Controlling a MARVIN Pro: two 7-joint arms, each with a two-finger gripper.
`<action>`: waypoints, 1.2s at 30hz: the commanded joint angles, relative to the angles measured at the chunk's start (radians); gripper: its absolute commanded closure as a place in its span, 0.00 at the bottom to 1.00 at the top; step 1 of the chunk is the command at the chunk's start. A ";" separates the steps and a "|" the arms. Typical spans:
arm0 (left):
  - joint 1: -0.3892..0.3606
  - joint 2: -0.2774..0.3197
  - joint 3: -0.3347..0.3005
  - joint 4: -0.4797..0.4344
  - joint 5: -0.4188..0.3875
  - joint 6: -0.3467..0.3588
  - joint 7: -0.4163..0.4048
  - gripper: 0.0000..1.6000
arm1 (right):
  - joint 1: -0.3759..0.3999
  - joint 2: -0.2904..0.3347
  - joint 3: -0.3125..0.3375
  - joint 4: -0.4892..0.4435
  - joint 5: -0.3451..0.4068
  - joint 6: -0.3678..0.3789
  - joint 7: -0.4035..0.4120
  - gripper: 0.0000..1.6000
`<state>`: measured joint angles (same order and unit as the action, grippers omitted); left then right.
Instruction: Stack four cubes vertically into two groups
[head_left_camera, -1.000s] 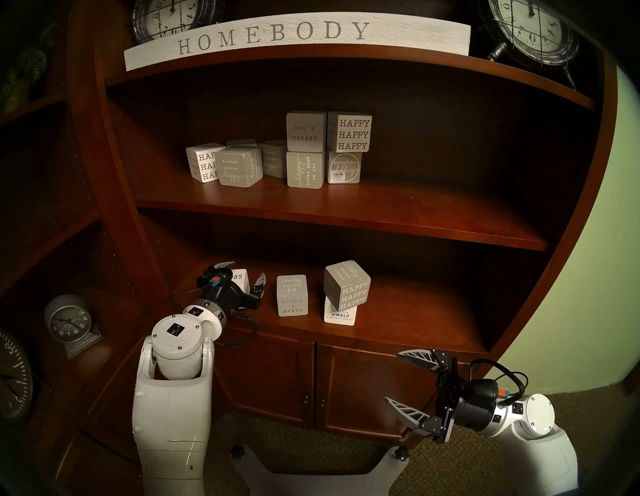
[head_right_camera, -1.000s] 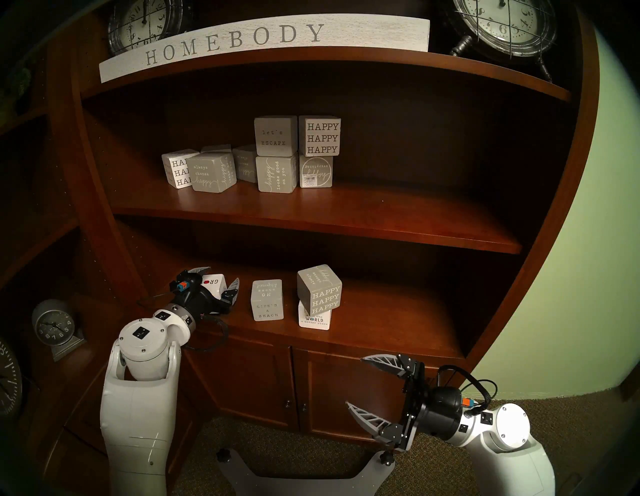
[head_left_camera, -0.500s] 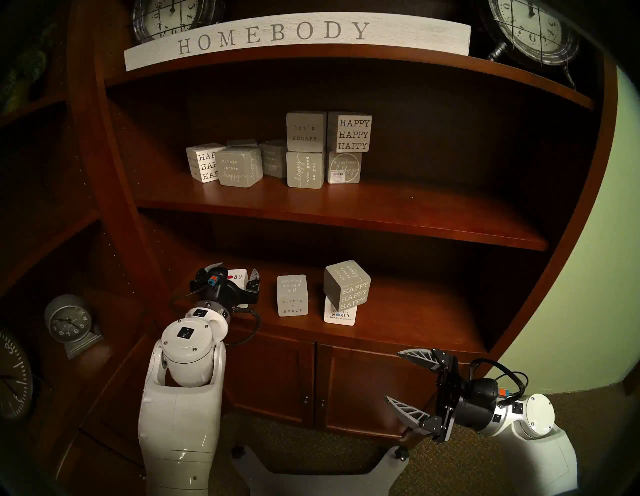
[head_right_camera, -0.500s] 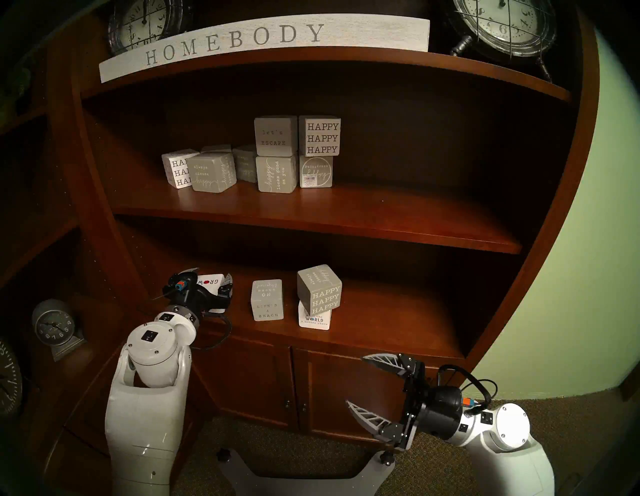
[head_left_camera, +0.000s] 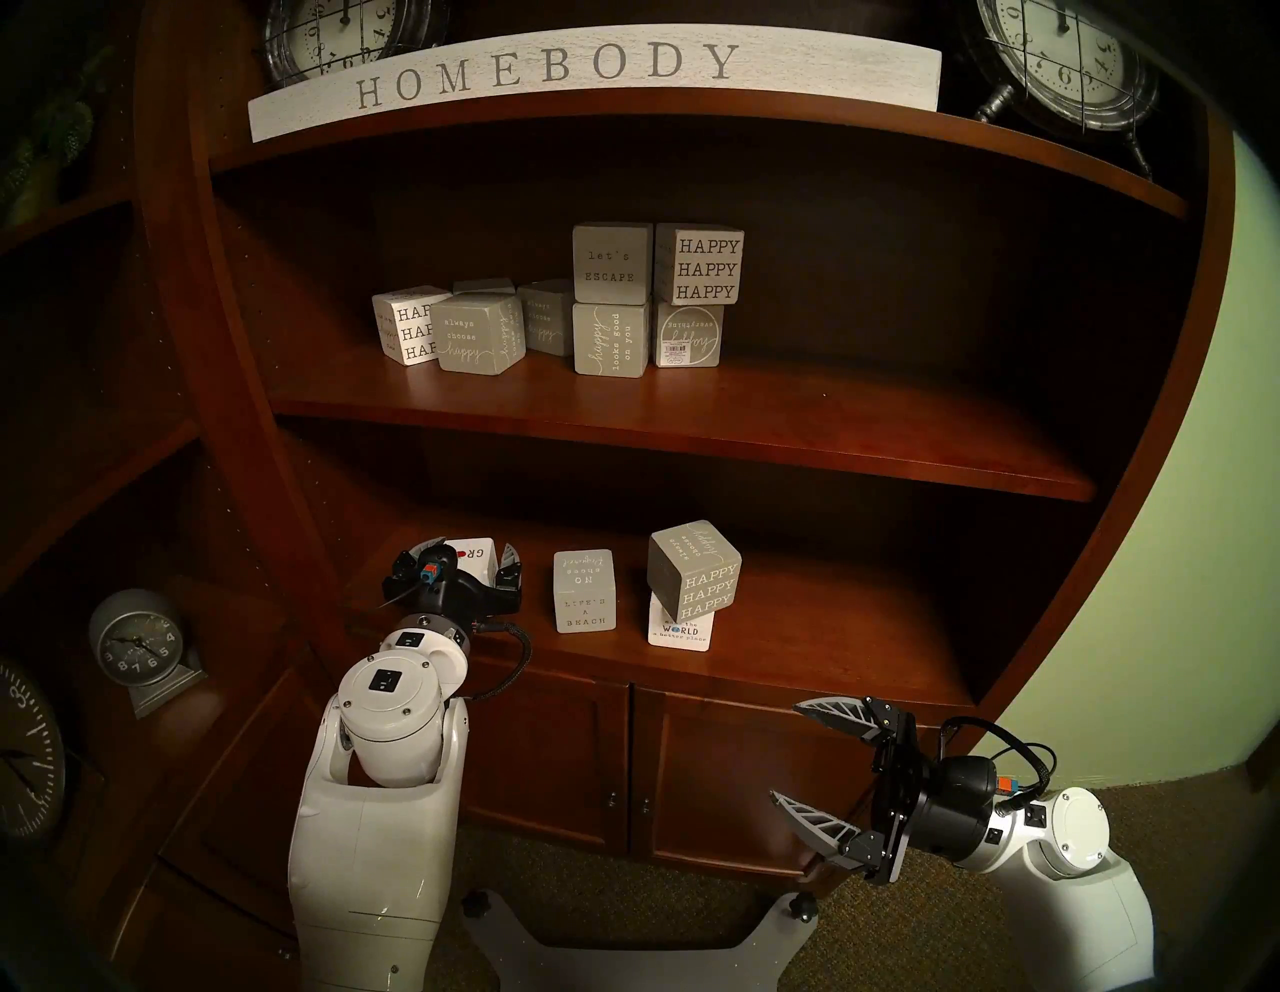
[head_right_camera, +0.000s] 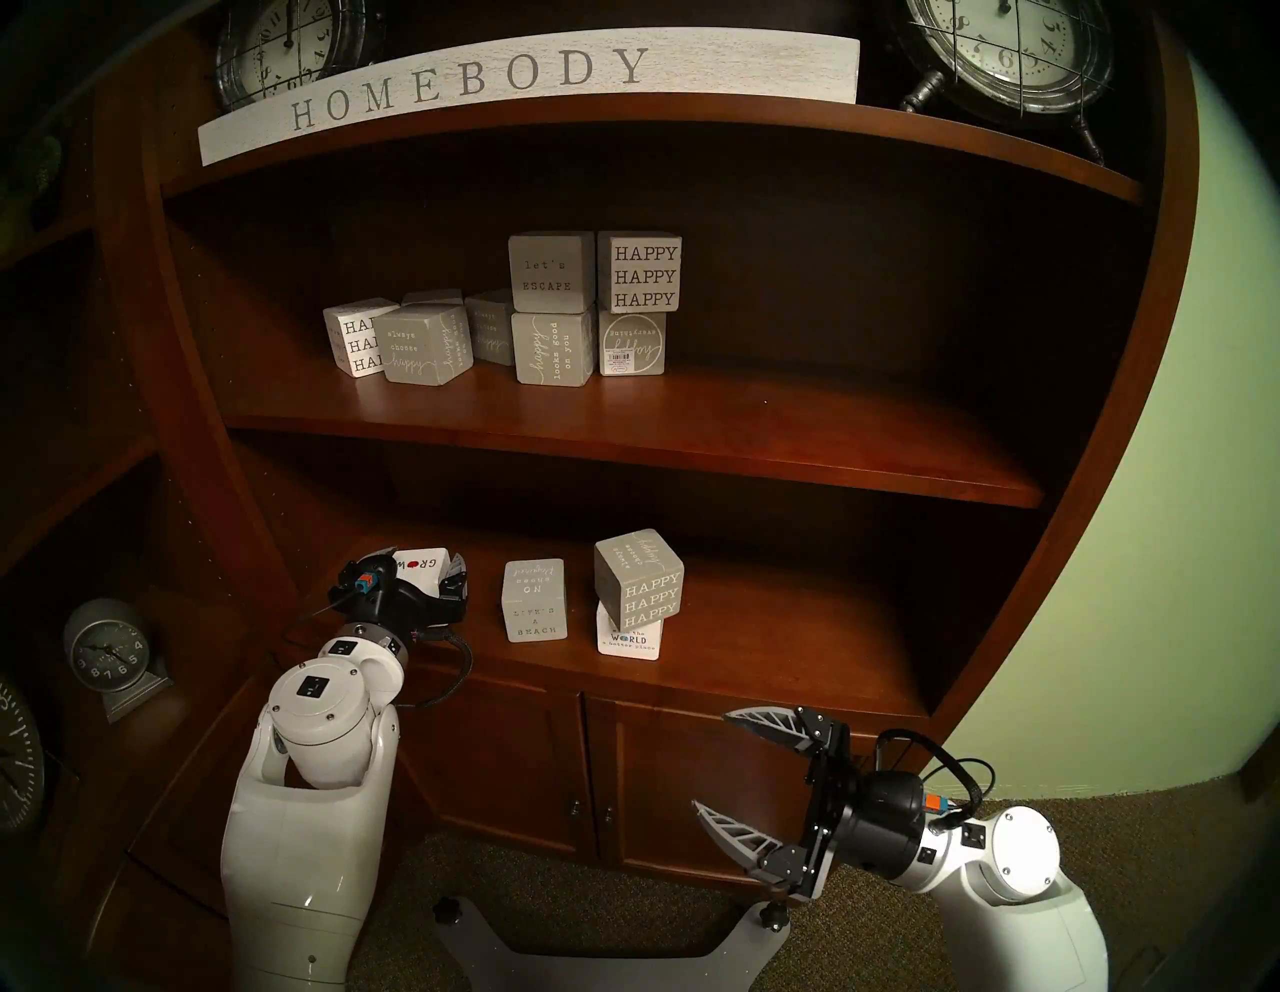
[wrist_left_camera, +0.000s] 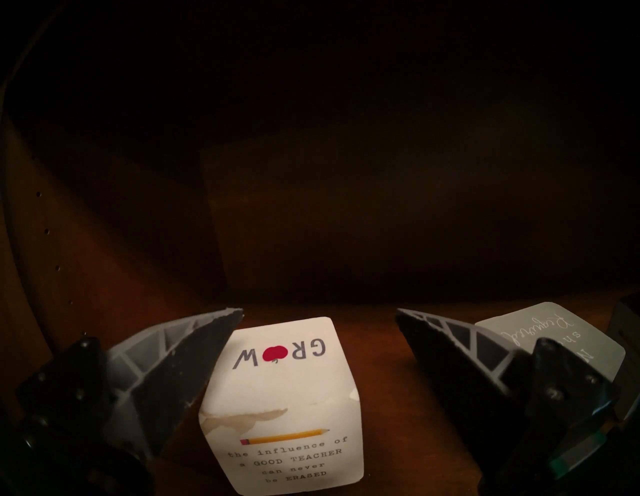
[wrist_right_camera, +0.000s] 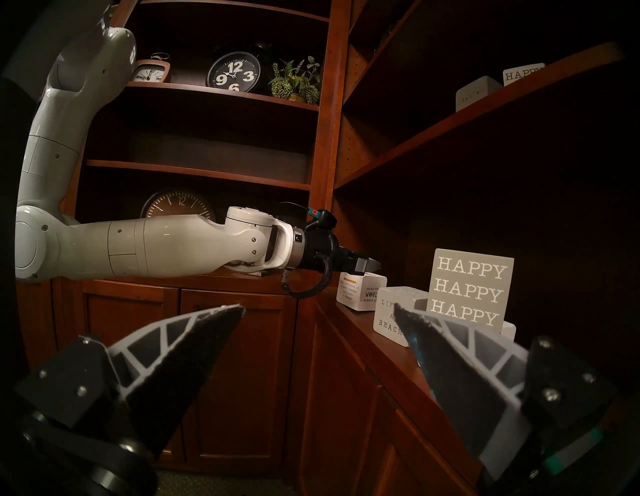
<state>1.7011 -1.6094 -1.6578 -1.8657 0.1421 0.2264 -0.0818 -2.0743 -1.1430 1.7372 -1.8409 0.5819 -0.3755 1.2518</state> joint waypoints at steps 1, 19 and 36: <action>-0.021 -0.003 -0.012 0.005 -0.004 -0.021 0.013 0.00 | 0.004 -0.003 0.002 -0.010 0.008 0.001 0.000 0.00; -0.033 -0.004 -0.025 0.052 -0.086 -0.054 0.004 0.00 | 0.005 -0.010 0.006 -0.010 0.005 0.004 0.006 0.00; -0.045 0.007 -0.048 0.095 -0.090 -0.065 -0.003 0.00 | 0.007 -0.016 0.010 -0.010 0.002 0.008 0.012 0.00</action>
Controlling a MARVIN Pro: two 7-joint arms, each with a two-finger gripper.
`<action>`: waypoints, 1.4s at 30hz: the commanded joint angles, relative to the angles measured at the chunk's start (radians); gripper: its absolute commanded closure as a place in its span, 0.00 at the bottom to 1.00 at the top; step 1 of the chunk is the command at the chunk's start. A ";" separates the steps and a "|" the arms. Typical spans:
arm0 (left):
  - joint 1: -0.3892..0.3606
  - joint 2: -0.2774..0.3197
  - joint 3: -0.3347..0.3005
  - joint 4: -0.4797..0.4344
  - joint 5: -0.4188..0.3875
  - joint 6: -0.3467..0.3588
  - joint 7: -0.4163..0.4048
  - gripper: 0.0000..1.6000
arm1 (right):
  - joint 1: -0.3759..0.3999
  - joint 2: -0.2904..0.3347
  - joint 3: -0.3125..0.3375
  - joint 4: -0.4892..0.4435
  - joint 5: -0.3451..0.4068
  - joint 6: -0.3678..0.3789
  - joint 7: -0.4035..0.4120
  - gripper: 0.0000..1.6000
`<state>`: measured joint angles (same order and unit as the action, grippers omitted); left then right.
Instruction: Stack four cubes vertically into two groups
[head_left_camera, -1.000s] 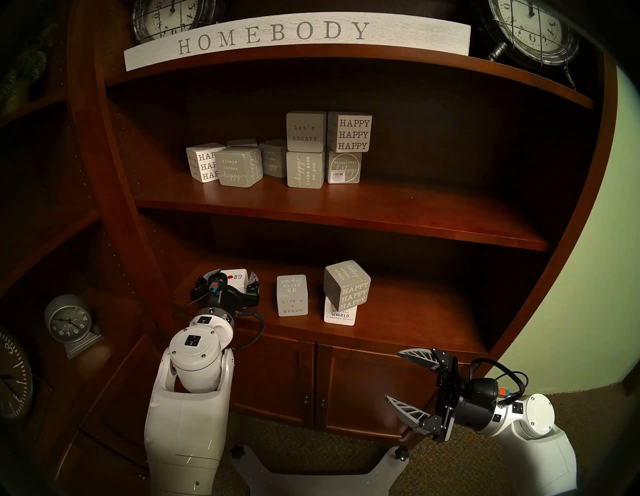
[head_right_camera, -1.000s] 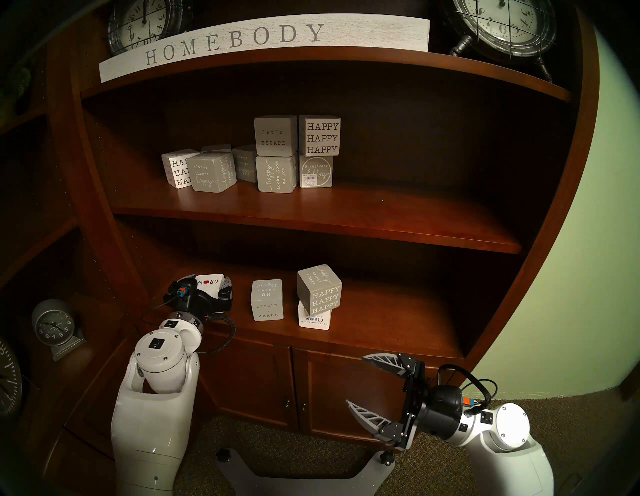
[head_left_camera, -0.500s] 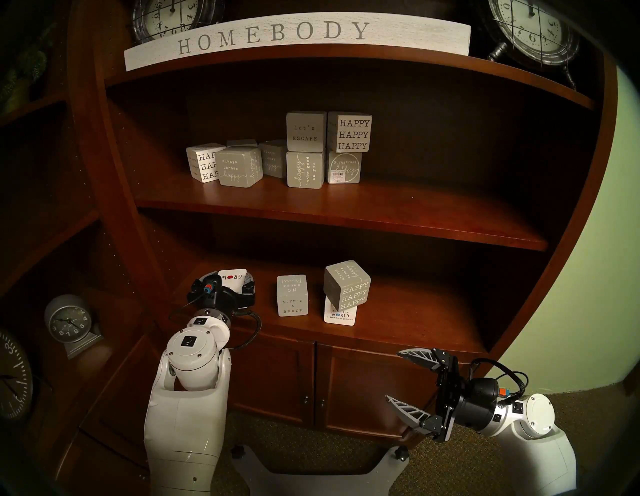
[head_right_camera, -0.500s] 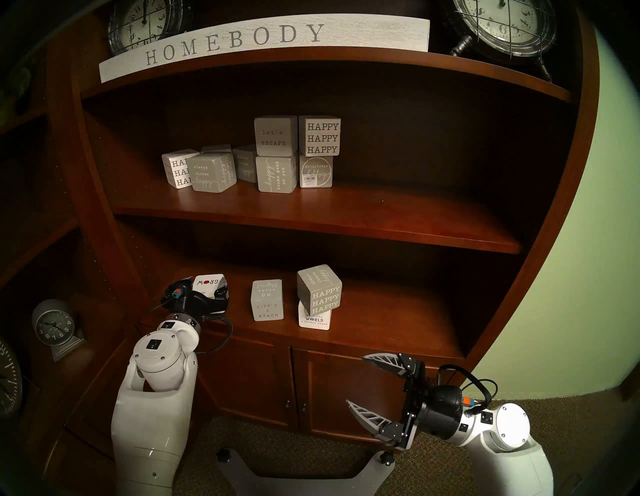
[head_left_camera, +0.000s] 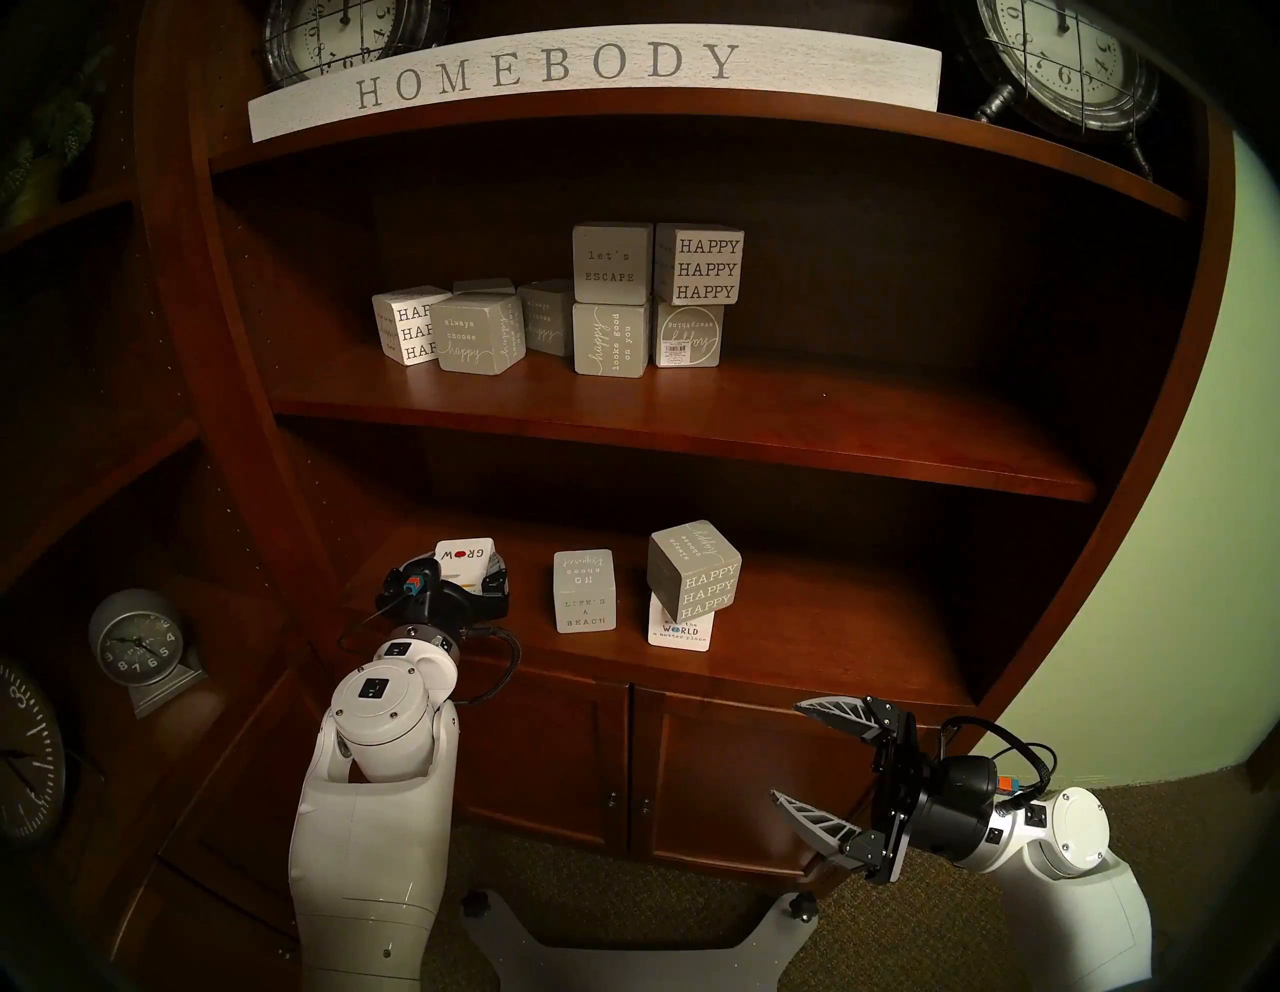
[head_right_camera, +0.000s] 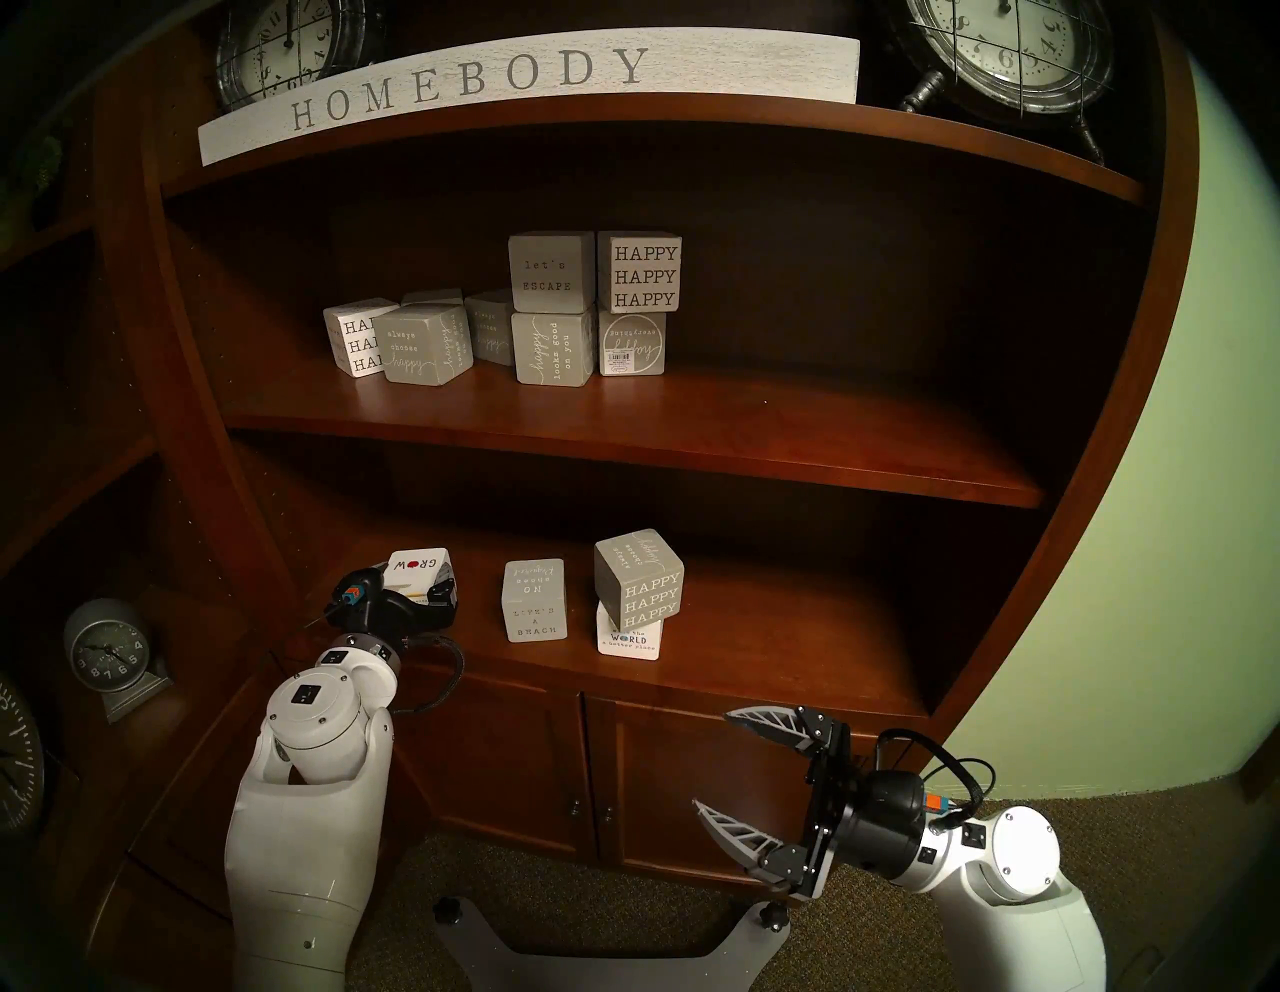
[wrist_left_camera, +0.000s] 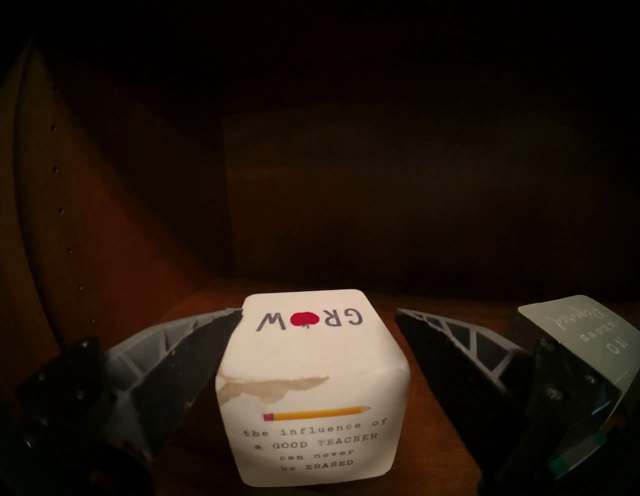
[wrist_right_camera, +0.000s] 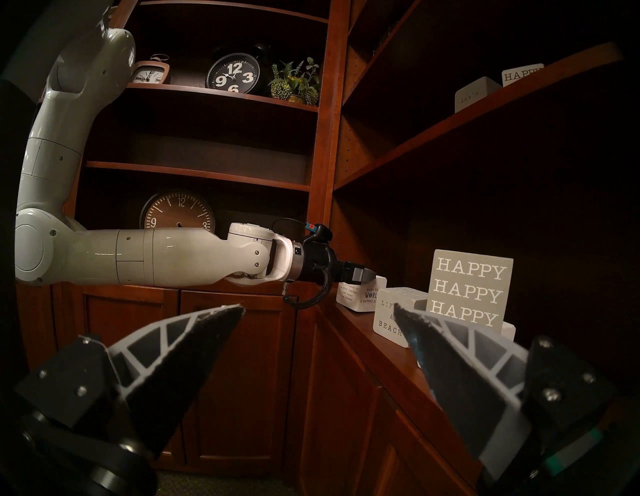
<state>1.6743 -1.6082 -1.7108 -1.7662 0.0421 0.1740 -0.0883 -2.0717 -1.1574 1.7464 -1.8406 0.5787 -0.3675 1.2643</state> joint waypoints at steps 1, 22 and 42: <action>-0.019 0.006 0.006 -0.004 0.011 -0.013 0.004 0.00 | 0.004 -0.002 0.001 -0.011 0.005 0.000 0.000 0.00; -0.033 0.026 -0.009 0.048 -0.015 -0.049 -0.039 0.00 | 0.006 -0.010 0.006 -0.011 0.001 0.004 0.006 0.00; -0.031 0.092 -0.032 0.036 -0.035 -0.113 -0.125 1.00 | 0.008 -0.018 0.010 -0.010 -0.003 0.008 0.013 0.00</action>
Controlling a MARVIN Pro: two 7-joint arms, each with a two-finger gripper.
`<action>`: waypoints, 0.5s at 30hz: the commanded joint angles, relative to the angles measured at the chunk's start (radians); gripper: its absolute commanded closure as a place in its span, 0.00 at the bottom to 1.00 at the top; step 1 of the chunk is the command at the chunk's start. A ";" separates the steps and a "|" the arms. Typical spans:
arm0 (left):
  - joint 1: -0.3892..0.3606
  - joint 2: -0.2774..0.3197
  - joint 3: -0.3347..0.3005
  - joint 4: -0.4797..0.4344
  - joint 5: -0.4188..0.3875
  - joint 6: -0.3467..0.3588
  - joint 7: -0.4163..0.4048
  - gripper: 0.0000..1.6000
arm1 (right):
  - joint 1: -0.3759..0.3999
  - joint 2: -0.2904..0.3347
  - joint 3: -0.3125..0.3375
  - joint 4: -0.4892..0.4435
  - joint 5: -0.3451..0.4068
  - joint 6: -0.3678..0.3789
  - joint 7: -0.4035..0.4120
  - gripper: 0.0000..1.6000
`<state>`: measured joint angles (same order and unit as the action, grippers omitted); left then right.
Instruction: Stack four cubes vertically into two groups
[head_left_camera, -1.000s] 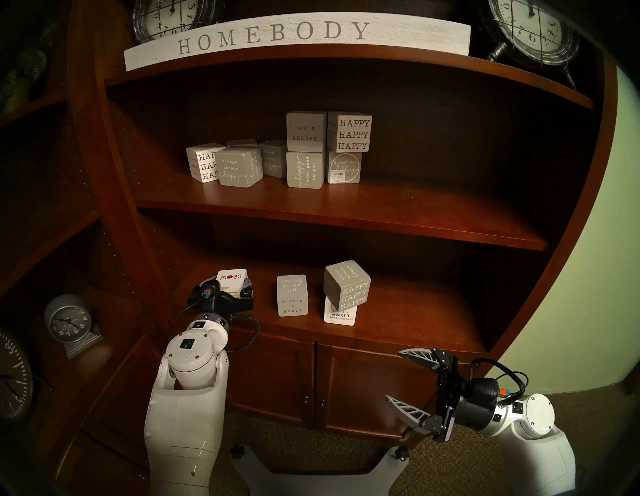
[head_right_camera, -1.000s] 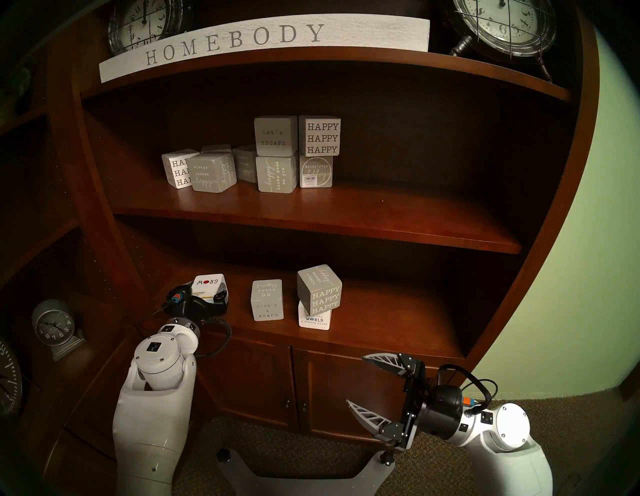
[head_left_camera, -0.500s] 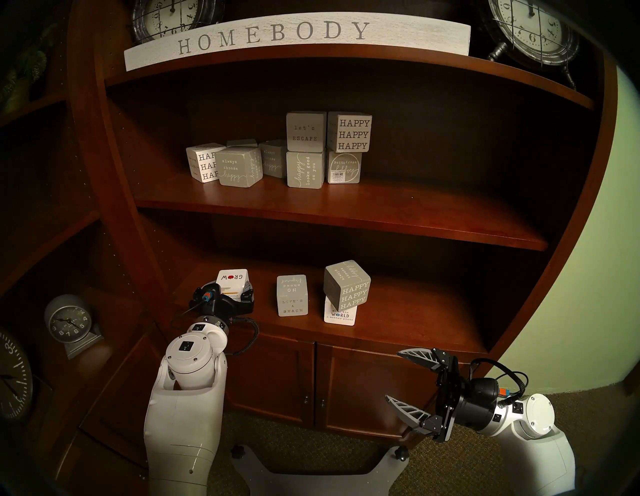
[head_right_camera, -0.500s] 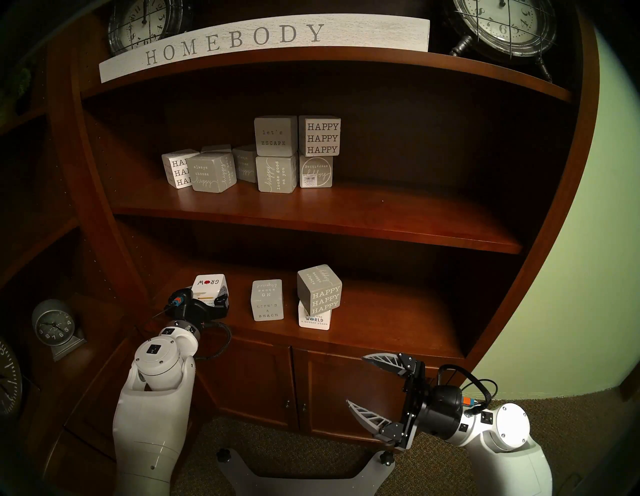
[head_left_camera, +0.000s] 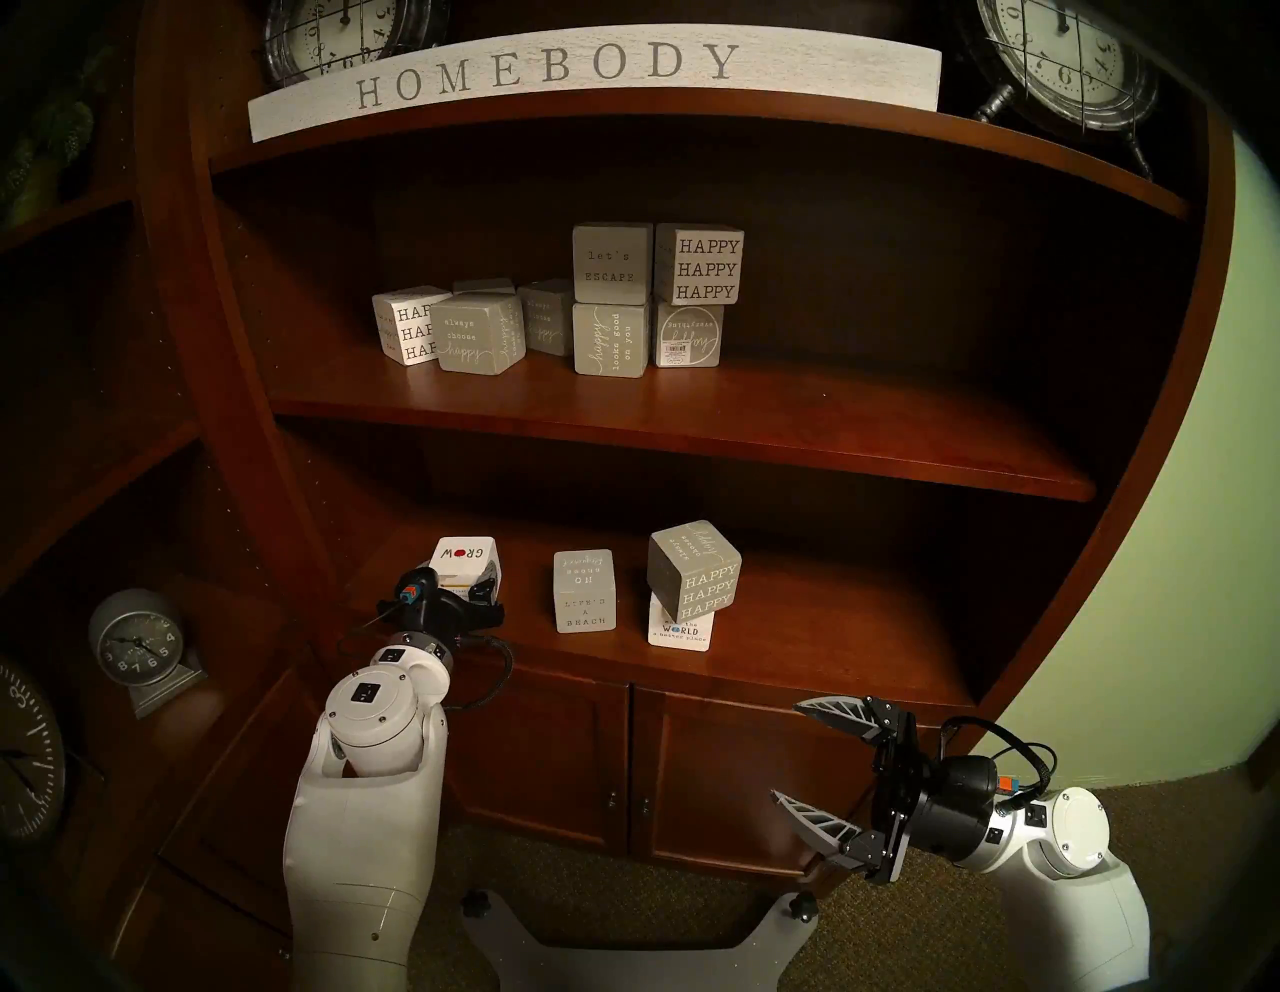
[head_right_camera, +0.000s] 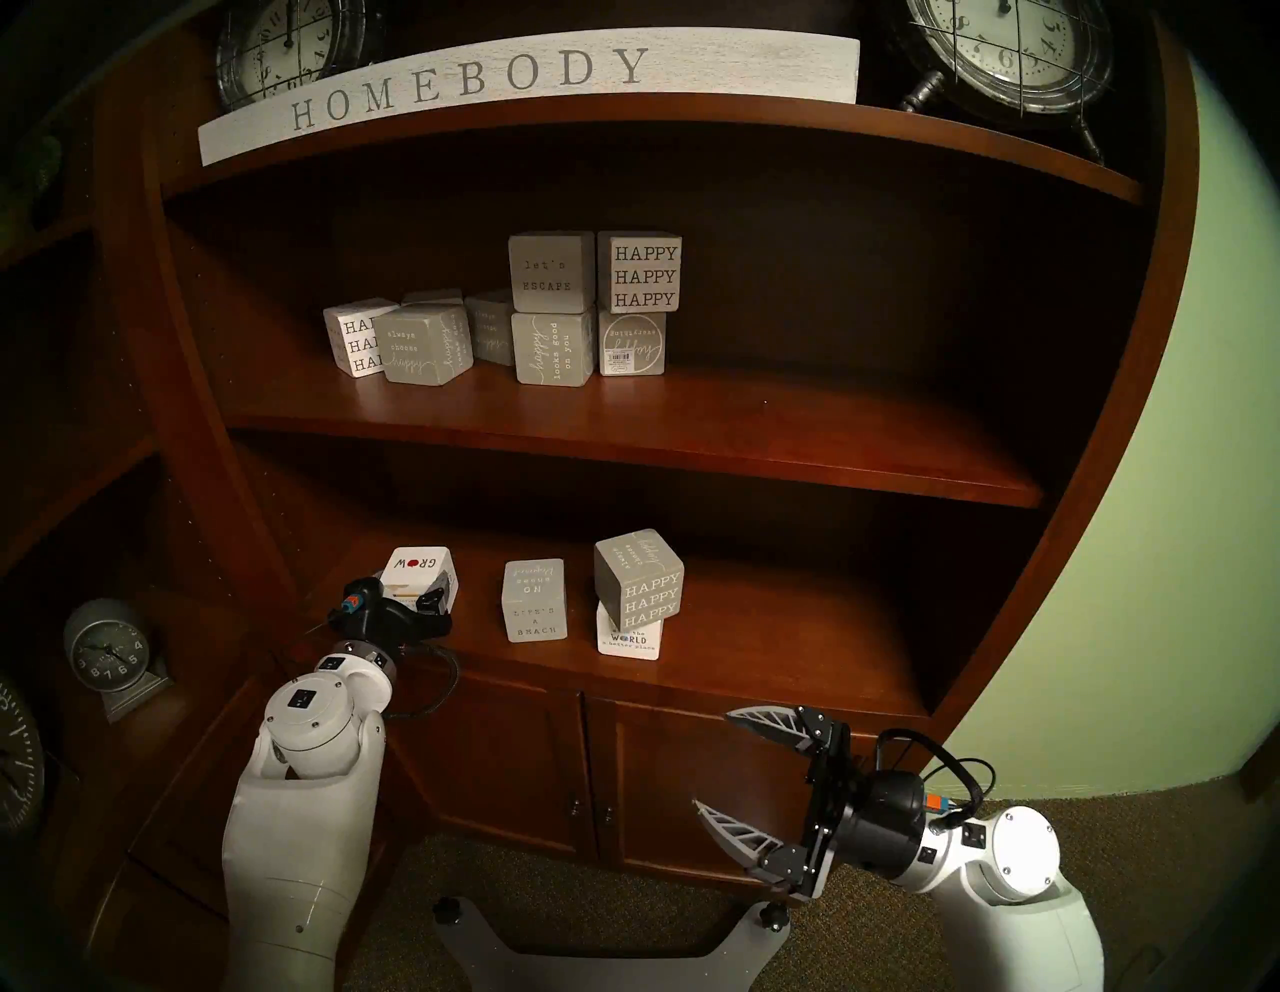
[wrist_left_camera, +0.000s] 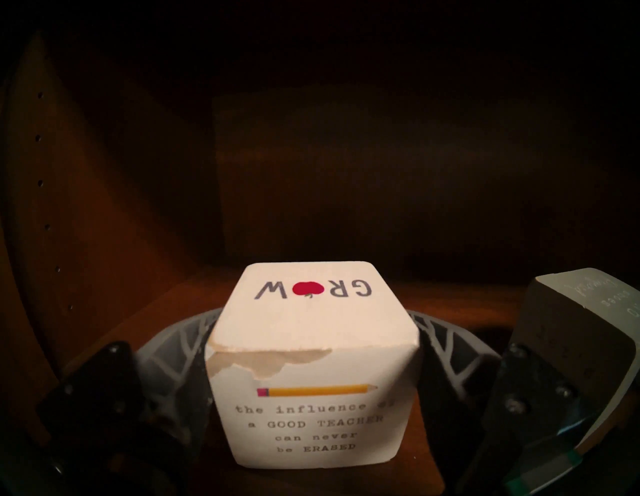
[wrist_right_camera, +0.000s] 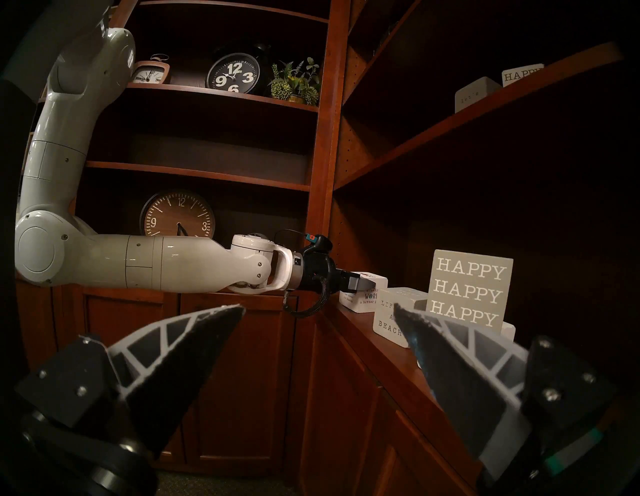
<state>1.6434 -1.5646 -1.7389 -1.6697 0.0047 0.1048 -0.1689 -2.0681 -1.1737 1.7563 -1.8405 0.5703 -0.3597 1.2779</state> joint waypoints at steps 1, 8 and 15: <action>0.003 0.054 -0.005 -0.072 -0.001 -0.045 -0.056 1.00 | 0.004 -0.002 0.001 -0.010 0.005 0.000 0.000 0.00; 0.020 0.066 -0.024 -0.125 -0.012 -0.046 -0.093 1.00 | 0.005 -0.005 0.002 -0.010 0.004 0.001 0.002 0.00; 0.032 0.041 -0.003 -0.194 -0.002 -0.031 -0.091 1.00 | 0.005 -0.008 0.004 -0.010 0.002 0.002 0.004 0.00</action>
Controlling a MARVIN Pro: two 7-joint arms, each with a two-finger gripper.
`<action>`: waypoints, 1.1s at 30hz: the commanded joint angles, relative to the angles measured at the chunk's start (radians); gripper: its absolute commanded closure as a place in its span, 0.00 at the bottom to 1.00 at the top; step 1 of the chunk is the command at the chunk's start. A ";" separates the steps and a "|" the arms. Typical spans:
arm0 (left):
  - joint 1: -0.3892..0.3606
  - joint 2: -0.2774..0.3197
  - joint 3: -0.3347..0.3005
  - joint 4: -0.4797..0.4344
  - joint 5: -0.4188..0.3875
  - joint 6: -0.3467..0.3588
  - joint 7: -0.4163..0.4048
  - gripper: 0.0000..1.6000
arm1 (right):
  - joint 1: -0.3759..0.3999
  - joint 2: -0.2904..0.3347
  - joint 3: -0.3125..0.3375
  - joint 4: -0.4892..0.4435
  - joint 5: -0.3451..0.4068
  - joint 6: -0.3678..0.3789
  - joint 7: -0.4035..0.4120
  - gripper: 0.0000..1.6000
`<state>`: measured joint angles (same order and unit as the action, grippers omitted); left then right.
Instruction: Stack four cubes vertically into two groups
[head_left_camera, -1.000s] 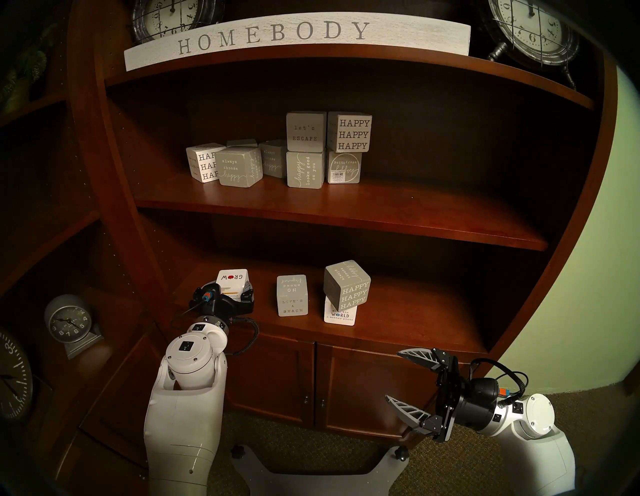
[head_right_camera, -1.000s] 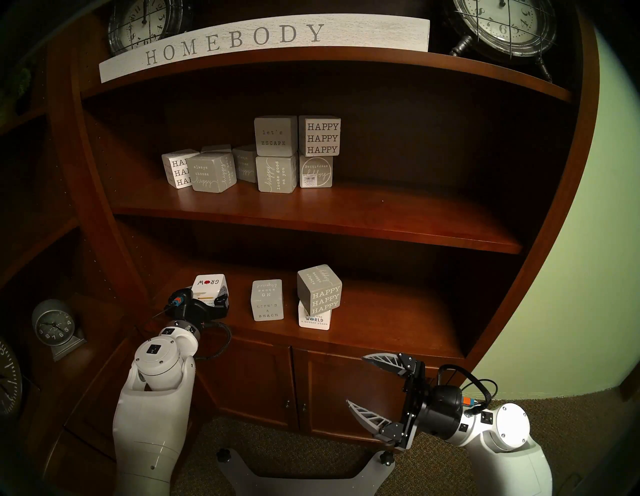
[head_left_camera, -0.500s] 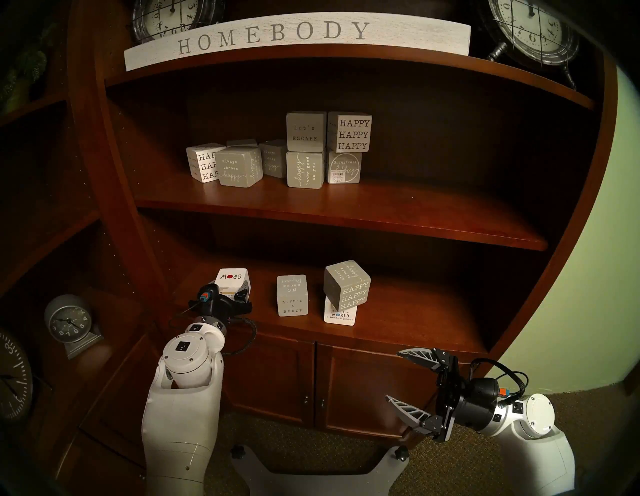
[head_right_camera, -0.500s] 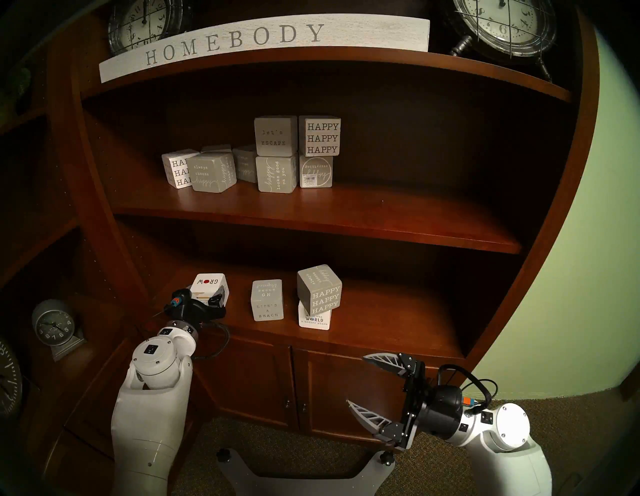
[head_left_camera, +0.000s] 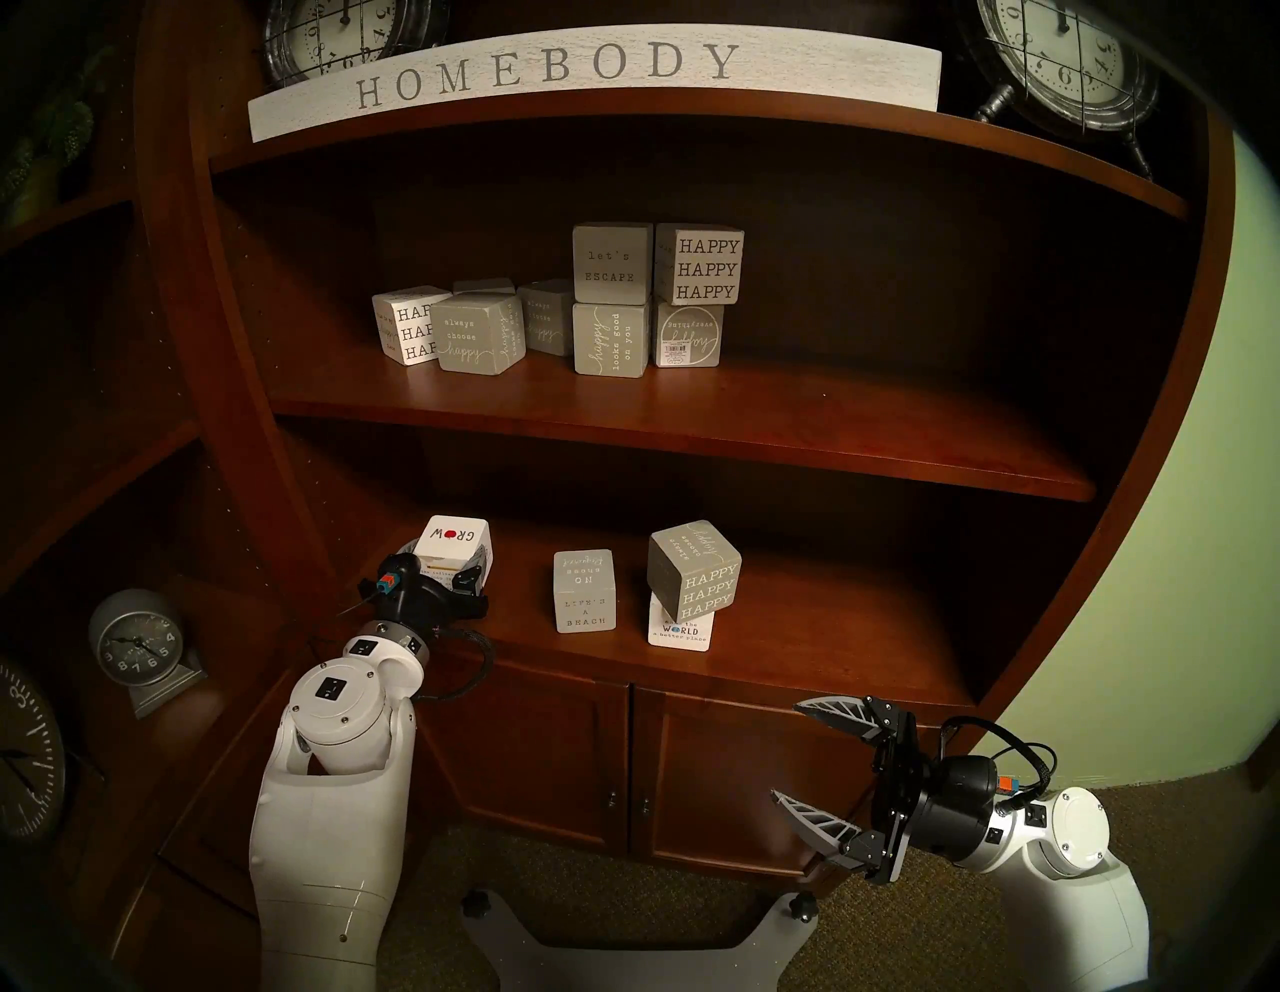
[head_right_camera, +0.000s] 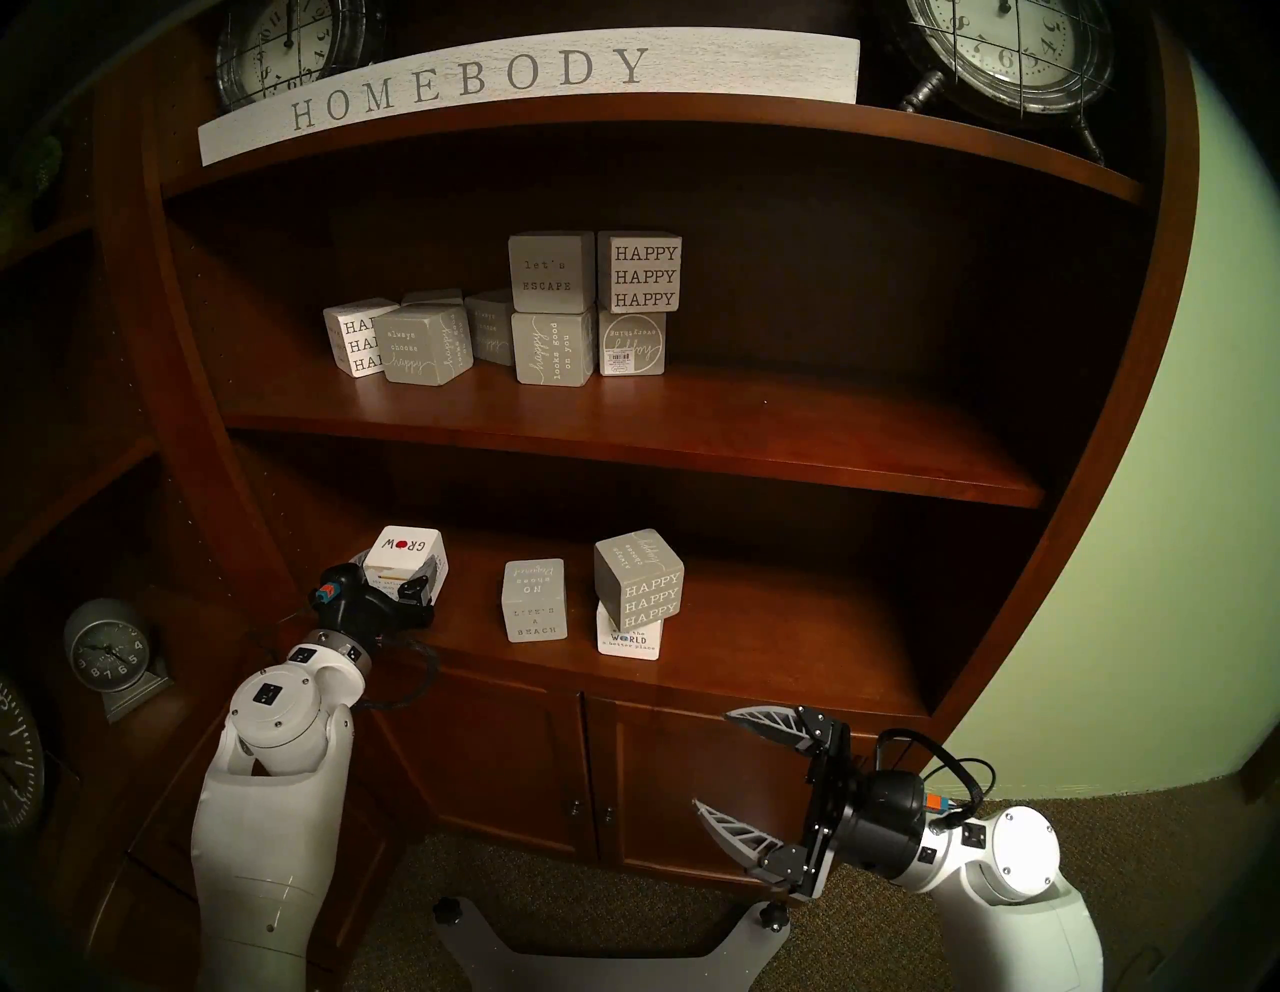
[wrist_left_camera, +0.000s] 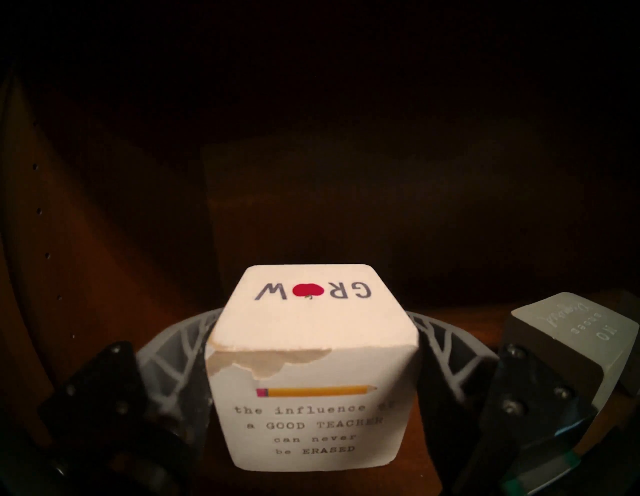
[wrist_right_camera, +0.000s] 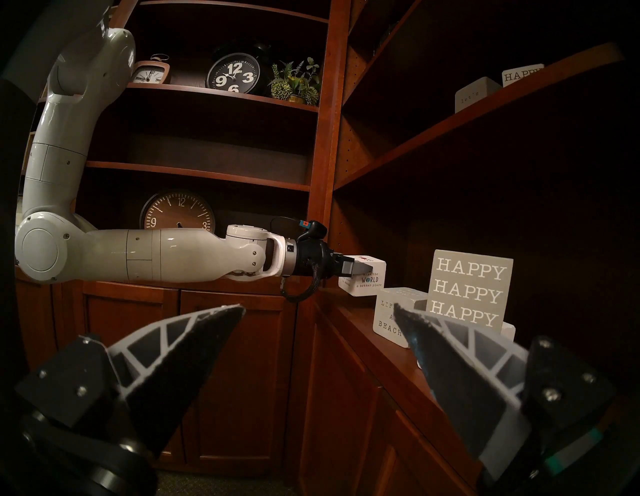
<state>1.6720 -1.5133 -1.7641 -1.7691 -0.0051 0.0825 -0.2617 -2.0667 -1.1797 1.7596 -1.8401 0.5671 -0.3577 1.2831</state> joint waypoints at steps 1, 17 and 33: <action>0.012 -0.016 0.028 -0.114 0.013 0.002 0.005 1.00 | 0.004 -0.002 0.001 -0.010 0.005 0.000 0.000 0.00; 0.055 -0.035 0.104 -0.219 0.059 0.064 0.012 1.00 | 0.005 -0.008 0.005 -0.011 0.003 0.004 0.005 0.00; 0.060 -0.078 0.217 -0.280 0.137 0.110 0.093 1.00 | 0.006 -0.014 0.008 -0.010 0.000 0.006 0.010 0.00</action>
<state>1.7428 -1.5752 -1.5914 -1.9887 0.1091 0.1953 -0.1998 -2.0640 -1.1921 1.7673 -1.8399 0.5608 -0.3527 1.2938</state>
